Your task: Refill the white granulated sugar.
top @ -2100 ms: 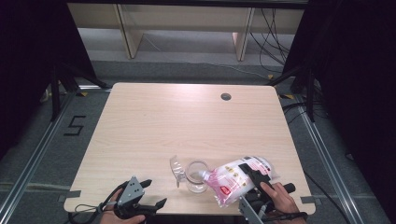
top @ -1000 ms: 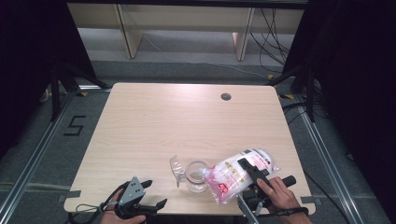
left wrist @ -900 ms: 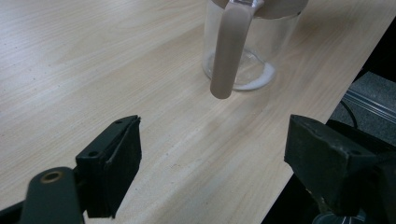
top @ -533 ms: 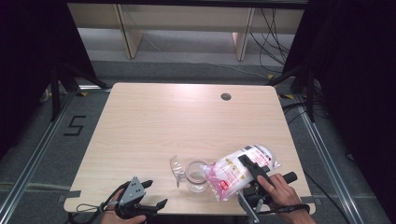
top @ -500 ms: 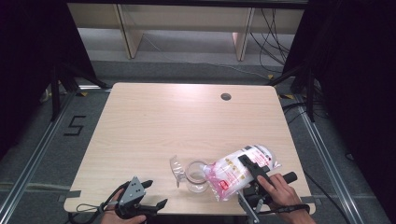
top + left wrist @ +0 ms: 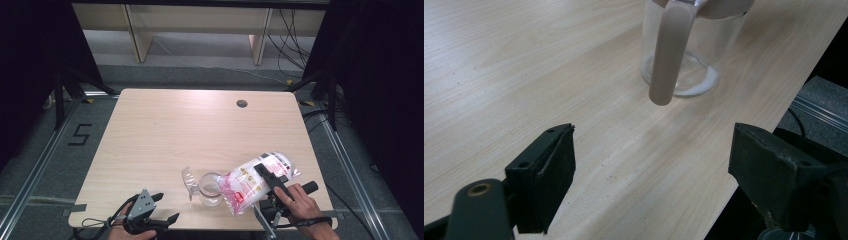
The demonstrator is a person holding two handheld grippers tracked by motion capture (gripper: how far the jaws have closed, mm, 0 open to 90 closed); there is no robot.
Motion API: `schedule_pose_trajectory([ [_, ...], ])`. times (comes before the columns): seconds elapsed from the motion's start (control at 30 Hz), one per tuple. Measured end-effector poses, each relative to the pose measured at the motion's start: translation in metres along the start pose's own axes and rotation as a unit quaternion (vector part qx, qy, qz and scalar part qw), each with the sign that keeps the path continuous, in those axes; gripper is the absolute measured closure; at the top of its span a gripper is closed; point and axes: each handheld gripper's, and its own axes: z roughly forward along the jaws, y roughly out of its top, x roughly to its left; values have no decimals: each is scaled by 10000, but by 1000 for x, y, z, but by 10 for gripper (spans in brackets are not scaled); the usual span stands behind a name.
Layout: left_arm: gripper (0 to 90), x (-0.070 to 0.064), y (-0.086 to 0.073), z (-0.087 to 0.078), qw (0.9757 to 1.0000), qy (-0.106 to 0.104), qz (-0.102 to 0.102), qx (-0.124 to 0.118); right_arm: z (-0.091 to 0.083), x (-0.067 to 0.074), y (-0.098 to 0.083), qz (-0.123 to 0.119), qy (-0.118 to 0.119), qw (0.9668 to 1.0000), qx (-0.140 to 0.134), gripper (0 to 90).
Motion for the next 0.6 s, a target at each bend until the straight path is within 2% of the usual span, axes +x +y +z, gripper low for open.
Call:
schedule_pose_trajectory([
  [0.03,183,0,0,0,10000,-32,15,-44,-1,1,0,40,21,10000,55,488],
  [0.07,184,1,1,0,9999,-40,123,-47,0,-2,0,-105,-40,9999,-32,488],
  [0.17,184,1,1,-1,9999,-12,100,-23,-1,0,0,46,14,10000,20,489],
  [0.2,183,1,1,-1,10000,-14,93,-20,-2,-1,1,14,-11,10000,59,489],
  [0.23,184,1,1,-1,10000,-14,93,-20,0,-3,1,-130,-82,9998,-81,489],
  [0.27,184,1,1,0,9999,-31,107,-48,-1,-3,2,-198,-55,9998,-16,489],
  [0.3,183,1,1,-1,9999,-14,122,-26,0,-2,2,-109,-7,9999,4,489],
  [0.4,183,1,1,0,9999,-21,97,-43,-2,1,3,-49,-31,10000,71,490],
  [0.43,184,1,1,-1,9999,-12,113,-24,0,-2,3,-253,-79,9996,-41,490],
  [0.47,184,1,1,-1,9999,-12,113,-24,0,-2,3,-253,-79,9996,-41,490],
  [0.5,184,1,1,-1,9999,-17,124,-31,0,-2,4,-368,-109,9993,-53,491],
  [0.6,184,1,1,-1,9999,-24,93,-52,0,-1,4,-399,-151,9991,-50,491],
])
